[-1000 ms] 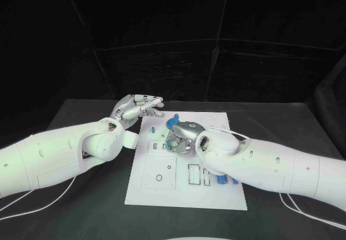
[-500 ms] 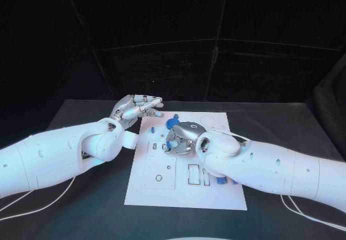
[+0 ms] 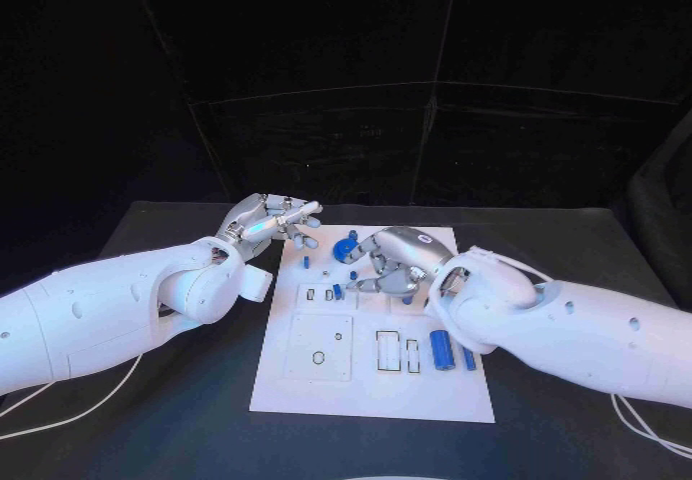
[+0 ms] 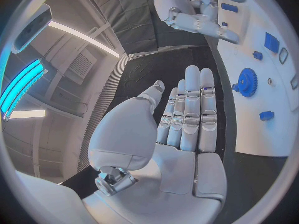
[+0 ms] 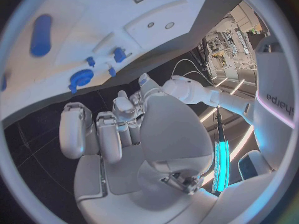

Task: Assemble the parts on the task board

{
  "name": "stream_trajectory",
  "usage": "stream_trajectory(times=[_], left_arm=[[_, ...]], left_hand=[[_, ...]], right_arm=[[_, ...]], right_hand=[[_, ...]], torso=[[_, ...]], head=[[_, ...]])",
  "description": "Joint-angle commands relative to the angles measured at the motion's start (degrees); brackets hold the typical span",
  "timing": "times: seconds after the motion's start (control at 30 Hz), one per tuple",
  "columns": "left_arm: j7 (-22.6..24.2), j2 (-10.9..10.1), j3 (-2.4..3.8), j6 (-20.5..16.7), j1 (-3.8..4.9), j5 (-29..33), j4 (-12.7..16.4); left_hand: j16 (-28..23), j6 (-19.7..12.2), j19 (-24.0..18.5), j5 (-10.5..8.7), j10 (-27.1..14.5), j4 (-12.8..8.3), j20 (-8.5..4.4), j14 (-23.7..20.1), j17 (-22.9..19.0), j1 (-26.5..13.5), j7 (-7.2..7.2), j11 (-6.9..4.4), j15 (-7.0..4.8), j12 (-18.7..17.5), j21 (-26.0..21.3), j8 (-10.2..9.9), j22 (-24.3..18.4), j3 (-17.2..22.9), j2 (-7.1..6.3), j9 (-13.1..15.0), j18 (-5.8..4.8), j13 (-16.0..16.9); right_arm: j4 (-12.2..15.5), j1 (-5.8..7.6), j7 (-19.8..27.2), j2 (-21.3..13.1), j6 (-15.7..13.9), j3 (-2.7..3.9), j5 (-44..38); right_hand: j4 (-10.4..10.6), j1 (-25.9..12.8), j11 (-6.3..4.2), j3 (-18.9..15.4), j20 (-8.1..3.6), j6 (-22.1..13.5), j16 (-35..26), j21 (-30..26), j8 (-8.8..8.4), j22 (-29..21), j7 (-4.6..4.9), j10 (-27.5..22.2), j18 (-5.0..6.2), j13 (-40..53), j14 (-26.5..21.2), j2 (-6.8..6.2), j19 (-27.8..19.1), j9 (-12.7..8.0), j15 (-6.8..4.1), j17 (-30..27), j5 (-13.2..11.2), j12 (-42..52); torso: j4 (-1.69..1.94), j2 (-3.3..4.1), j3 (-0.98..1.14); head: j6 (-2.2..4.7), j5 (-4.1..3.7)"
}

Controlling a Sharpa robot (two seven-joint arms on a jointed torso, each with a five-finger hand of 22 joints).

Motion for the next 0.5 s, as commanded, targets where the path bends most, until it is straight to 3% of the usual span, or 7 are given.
stream_trajectory(times=[0.03,0.07,0.13,0.23,0.27,0.3,0.5], left_arm=[[-11.1,-0.4,0.07,3.9,0.36,-11.6,0.0],[-13.4,-0.5,0.07,4.7,0.51,-14.0,-0.1],[-19.5,-0.7,0.07,6.7,0.82,-19.8,-0.1],[-28.0,-0.7,0.08,9.9,1.32,-26.0,-0.1],[-30.8,-0.6,0.08,11.0,1.59,-27.9,-0.1],[-34.6,-0.4,0.08,12.4,2.03,-30.6,-0.1],[-45.2,1.5,0.07,18.6,4.19,-40.4,-1.2]], left_hand=[[22.4,0.9,3.3,0.26,2.3,1.2,-1.37,3.9,21.3,-1.8,-0.44,-0.68,-1.08,2.1,3.6,0.4,2.0,-0.9,0.20,0.2,0.33,1.7],[25.8,0.8,3.7,0.14,2.4,1.5,-1.47,4.3,24.7,-2.1,-0.47,-0.66,-1.16,2.5,4.2,0.3,2.4,-1.0,0.57,0.3,0.28,2.1],[38.8,-0.5,5.0,-0.25,1.0,1.7,-2.08,3.8,37.6,-2.6,-0.38,-0.82,-1.19,6.5,9.5,0.8,6.2,-2.3,0.98,0.8,-0.31,6.1],[49.3,-1.0,7.7,0.25,-1.2,4.4,-2.49,5.1,48.5,-5.8,-0.98,-1.10,-1.38,15.0,24.4,3.3,23.2,-6.0,1.46,2.3,-2.14,13.3],[51.1,-1.0,8.4,0.11,-1.6,5.5,-2.68,5.6,50.5,-7.1,-1.12,-1.02,-1.61,17.2,27.5,4.1,26.9,-6.9,1.84,2.7,-2.45,15.0],[54.0,-2.0,9.0,0.01,-5.5,6.7,-2.94,6.4,53.8,-7.5,-1.36,-1.66,-1.85,25.4,34.5,7.0,34.9,-9.2,2.57,4.4,-3.15,22.0],[57.7,-2.9,11.8,-0.21,-7.3,9.6,-3.11,8.2,58.2,-8.5,-2.69,-2.61,-3.11,39.4,45.6,13.9,49.6,-13.5,4.58,8.7,-5.05,34.3]], right_arm=[[1.8,1.86,10.8,-3.0,4.5,0.35,13.6],[2.2,2.41,11.4,-4.1,5.5,0.41,15.3],[3.1,3.71,12.1,-6.5,7.1,0.51,18.6],[3.7,5.05,12.5,-9.5,8.1,0.59,22.1],[3.8,5.42,12.5,-10.4,8.3,0.61,23.1],[3.8,5.84,12.5,-11.5,8.3,0.62,24.4],[2.9,6.66,12.0,-14.0,8.0,0.64,26.6]], right_hand=[[-0.7,1.9,-0.19,0.2,0.17,0.3,0.2,-0.4,0.36,-0.6,-0.02,-0.8,0.43,-0.9,6.0,1.03,-0.4,0.0,0.26,15.1,0.4,-1.0],[-0.8,2.1,-0.19,0.1,0.17,0.3,0.2,-0.5,0.35,-0.7,-0.02,-0.9,0.47,-1.1,6.0,1.06,-0.5,0.0,0.28,15.1,0.5,-1.3],[-0.9,2.4,-0.19,0.1,0.19,0.3,0.2,-0.7,0.35,-1.1,-0.03,-1.0,0.55,-1.4,6.0,1.09,-0.7,0.0,0.28,15.1,0.5,-1.6],[-0.9,2.4,-0.19,0.0,0.20,0.4,0.2,-0.7,0.38,-1.2,-0.04,-1.0,0.58,-1.5,6.0,1.17,-0.8,0.0,0.28,15.1,0.6,-1.7],[-0.9,2.5,-0.20,0.0,0.20,0.4,0.2,-0.8,0.41,-1.2,-0.04,-1.0,0.59,-1.5,6.0,1.24,-0.8,0.0,0.28,15.1,0.6,-1.7],[-0.9,2.5,-0.20,0.0,0.20,0.5,0.2,-0.8,0.43,-1.2,-0.05,-1.0,0.58,-1.5,6.0,1.27,-0.8,0.0,0.28,15.1,0.7,-1.7],[-0.8,2.6,-0.23,-0.2,0.20,0.7,0.2,-0.8,0.56,-1.3,-0.09,-1.0,0.61,-1.6,6.0,1.45,-0.9,0.0,0.27,15.1,0.9,-1.8]], torso=[[-0.19,-0.52,-0.01],[-0.24,-0.61,0.01],[-0.41,-0.94,0.09],[-0.50,-1.26,0.20],[-0.54,-1.47,0.24],[-0.57,-1.66,0.30],[-0.66,-2.19,0.52]], head=[[-0.14,0.28],[-0.15,0.30],[-0.16,0.40],[-0.12,0.50],[-0.13,0.56],[-0.13,0.64],[-0.37,1.01]])
